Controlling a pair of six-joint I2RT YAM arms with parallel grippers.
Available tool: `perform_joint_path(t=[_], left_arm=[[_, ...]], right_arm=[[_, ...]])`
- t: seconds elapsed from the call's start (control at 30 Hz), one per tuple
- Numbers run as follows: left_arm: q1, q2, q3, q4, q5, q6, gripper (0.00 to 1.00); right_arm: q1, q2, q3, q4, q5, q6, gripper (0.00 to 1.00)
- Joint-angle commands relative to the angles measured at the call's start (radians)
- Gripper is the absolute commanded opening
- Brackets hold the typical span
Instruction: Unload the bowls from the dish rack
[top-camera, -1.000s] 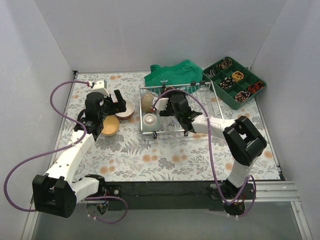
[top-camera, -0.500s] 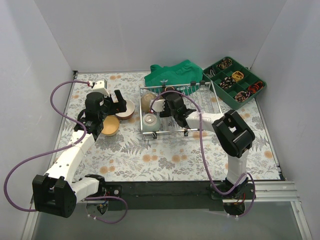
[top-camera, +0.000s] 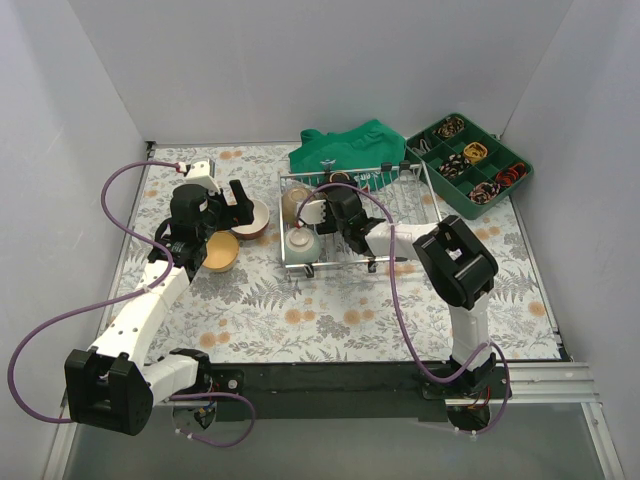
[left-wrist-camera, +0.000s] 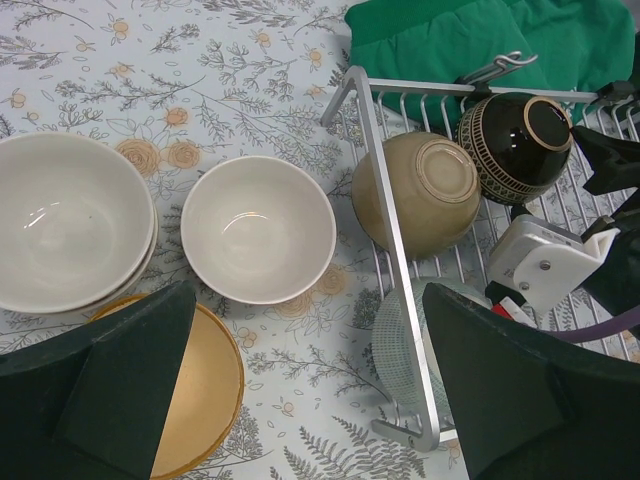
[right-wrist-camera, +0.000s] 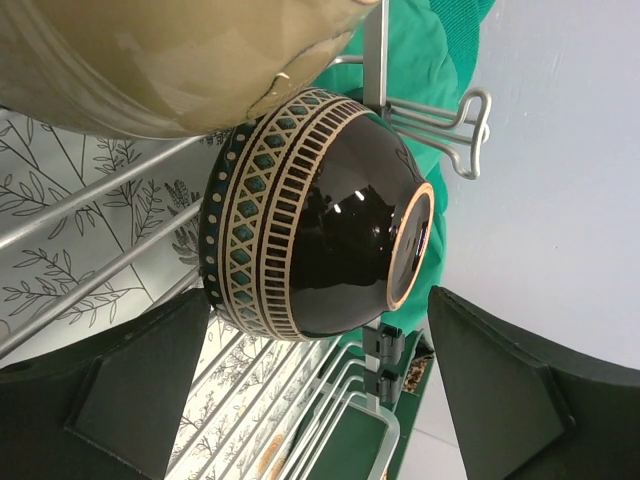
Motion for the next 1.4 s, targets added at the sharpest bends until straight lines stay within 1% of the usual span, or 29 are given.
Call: perform_joint_path(t=[0.0, 0.13, 0.3, 0.4, 0.63, 0.7, 0.83, 0.97, 1.0, 1.03, 1.07, 1.17, 1.27, 1.37], left_arm=[[-0.003, -0.010, -0.001, 0.015, 0.015, 0.009, 0.98], [-0.003, -0.008, -0.003, 0.017, 0.020, 0.008, 0.98], [-0.003, -0.007, -0.003, 0.018, 0.026, 0.006, 0.98], [-0.003, -0.005, -0.003, 0.017, 0.026, 0.007, 0.98], [-0.003, -0.002, -0.004, 0.020, 0.026, 0.006, 0.98], [-0.003, 0.000, -0.003, 0.018, 0.026, 0.006, 0.98], [-0.003, 0.000, -0.004, 0.020, 0.026, 0.003, 0.98], [-0.003, 0.001, -0.004, 0.020, 0.026, 0.003, 0.98], [-0.003, 0.000, -0.004, 0.020, 0.055, 0.004, 0.98], [-0.003, 0.000, -0.006, 0.020, 0.055, 0.003, 0.98], [-0.003, 0.001, -0.006, 0.021, 0.056, 0.003, 0.98], [-0.003, 0.000, -0.004, 0.023, 0.058, 0.004, 0.98], [-0.003, 0.000, -0.008, 0.023, 0.058, 0.004, 0.98], [-0.003, -0.002, -0.009, 0.024, 0.059, 0.003, 0.98]], right_arm=[[-0.005, 0.022, 0.049, 0.077, 0.011, -0.027, 0.98], [-0.006, 0.037, 0.053, 0.075, 0.003, -0.026, 0.98], [-0.009, 0.048, 0.083, -0.043, -0.036, 0.026, 0.98], [-0.012, 0.060, 0.094, -0.071, -0.032, 0.037, 0.99], [-0.016, 0.097, 0.105, -0.069, -0.018, 0.042, 0.99], [-0.017, 0.111, 0.109, -0.066, 0.000, 0.048, 0.97], [-0.017, 0.125, 0.088, 0.004, 0.063, 0.028, 0.93], [-0.017, 0.099, 0.045, 0.080, 0.078, 0.043, 0.82], [-0.017, 0.089, 0.034, 0.089, 0.077, 0.058, 0.75], [-0.016, 0.082, 0.019, 0.097, 0.077, 0.063, 0.71], [-0.016, 0.067, 0.010, 0.109, 0.077, 0.069, 0.64], [-0.012, 0.028, -0.019, 0.120, 0.074, 0.097, 0.52], [-0.011, -0.012, -0.044, 0.121, 0.062, 0.138, 0.46], [-0.012, -0.045, -0.076, 0.120, 0.048, 0.171, 0.43]])
